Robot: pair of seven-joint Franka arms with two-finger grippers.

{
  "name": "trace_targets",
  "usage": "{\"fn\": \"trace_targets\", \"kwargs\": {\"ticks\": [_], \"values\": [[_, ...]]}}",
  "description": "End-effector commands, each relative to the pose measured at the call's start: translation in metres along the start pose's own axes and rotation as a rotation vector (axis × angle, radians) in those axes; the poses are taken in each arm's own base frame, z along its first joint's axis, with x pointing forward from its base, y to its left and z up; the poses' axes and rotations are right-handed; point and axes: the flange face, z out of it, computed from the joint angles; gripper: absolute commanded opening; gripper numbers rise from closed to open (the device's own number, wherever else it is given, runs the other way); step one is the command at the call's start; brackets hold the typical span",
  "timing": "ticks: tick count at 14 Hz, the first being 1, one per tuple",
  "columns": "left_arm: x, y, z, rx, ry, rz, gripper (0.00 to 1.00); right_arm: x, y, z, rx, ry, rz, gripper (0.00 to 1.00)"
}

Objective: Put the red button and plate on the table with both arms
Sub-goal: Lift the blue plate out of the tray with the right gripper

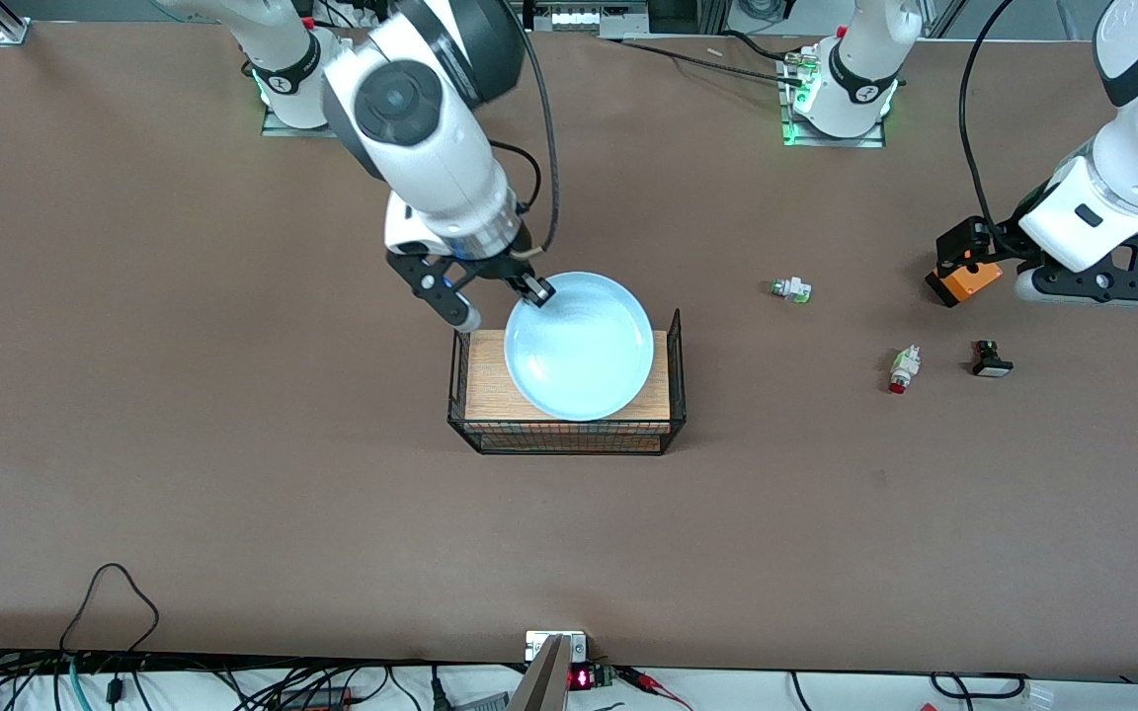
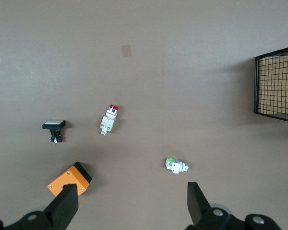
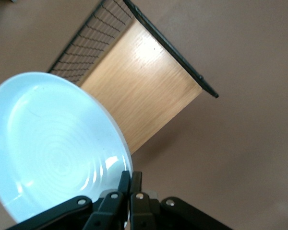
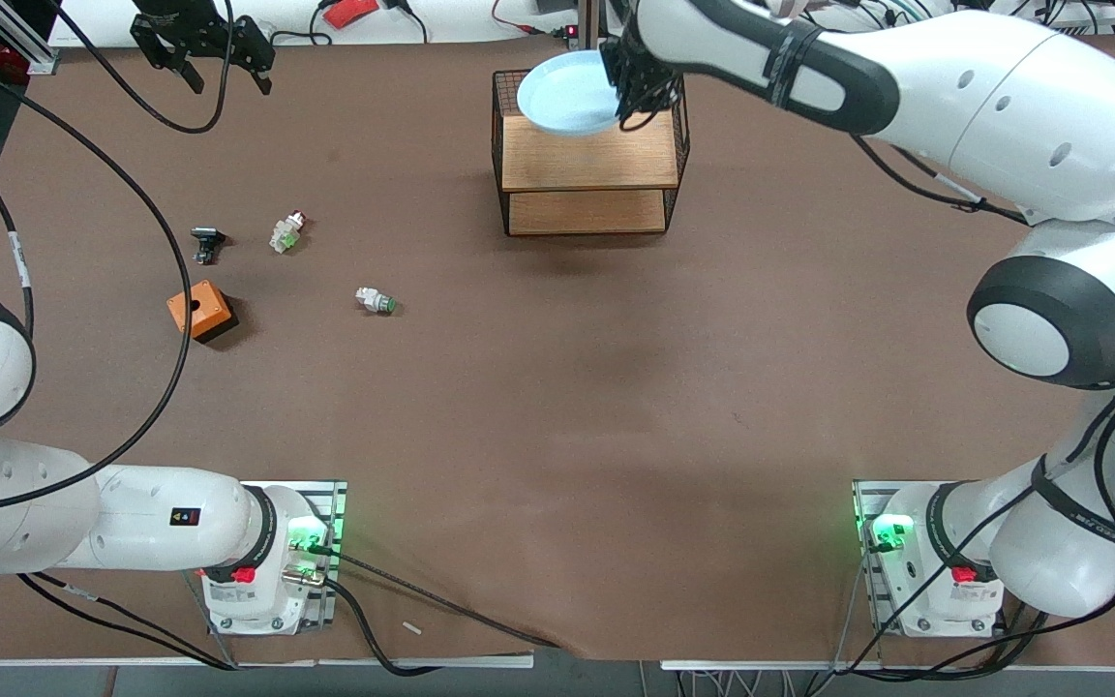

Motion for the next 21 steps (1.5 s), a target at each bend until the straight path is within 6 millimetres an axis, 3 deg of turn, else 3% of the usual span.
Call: {"fn": "trace_targets", "kwargs": {"ticks": [1, 3, 5, 6, 8, 11, 12, 14, 17, 19, 21], "values": [[0.002, 0.001, -0.007, 0.02, -0.004, 0.005, 1.0, 0.039, 0.01, -0.035, -0.007, -0.015, -0.038, 0.0], [0.001, 0.002, -0.007, 0.02, -0.006, 0.008, 1.0, 0.092, 0.039, -0.043, -0.113, -0.046, -0.153, 0.0], [0.001, 0.005, -0.007, 0.02, -0.006, 0.011, 1.0, 0.145, 0.065, -0.067, -0.142, -0.056, -0.209, 0.0], [0.001, 0.004, -0.007, 0.02, -0.006, 0.01, 1.0, 0.184, 0.086, -0.074, -0.157, -0.074, -0.233, 0.0], [0.002, 0.004, -0.01, 0.02, -0.001, 0.01, 1.0, 0.242, 0.121, -0.092, -0.152, -0.102, -0.336, 0.0], [0.002, 0.004, -0.009, 0.02, -0.003, 0.01, 1.0, 0.322, 0.18, -0.107, -0.134, -0.131, -0.488, 0.0], [0.0, 0.004, -0.008, 0.02, -0.018, 0.01, 1.0, 0.34, 0.195, -0.104, -0.136, -0.144, -0.521, 0.0], [0.0, 0.002, -0.009, 0.02, -0.02, 0.008, 1.0, 0.361, 0.216, -0.098, -0.179, -0.166, -0.593, 0.0], [0.0, 0.001, -0.008, 0.02, -0.023, 0.008, 1.0, 0.369, 0.233, -0.068, -0.298, -0.191, -0.648, 0.0], [0.0, -0.001, -0.008, 0.02, -0.024, 0.003, 1.0, 0.374, 0.246, -0.036, -0.308, -0.205, -0.677, 0.0], [0.0, -0.003, -0.008, 0.018, -0.024, 0.014, 1.0, 0.383, 0.278, 0.005, -0.291, -0.195, -0.73, 0.0]]}}
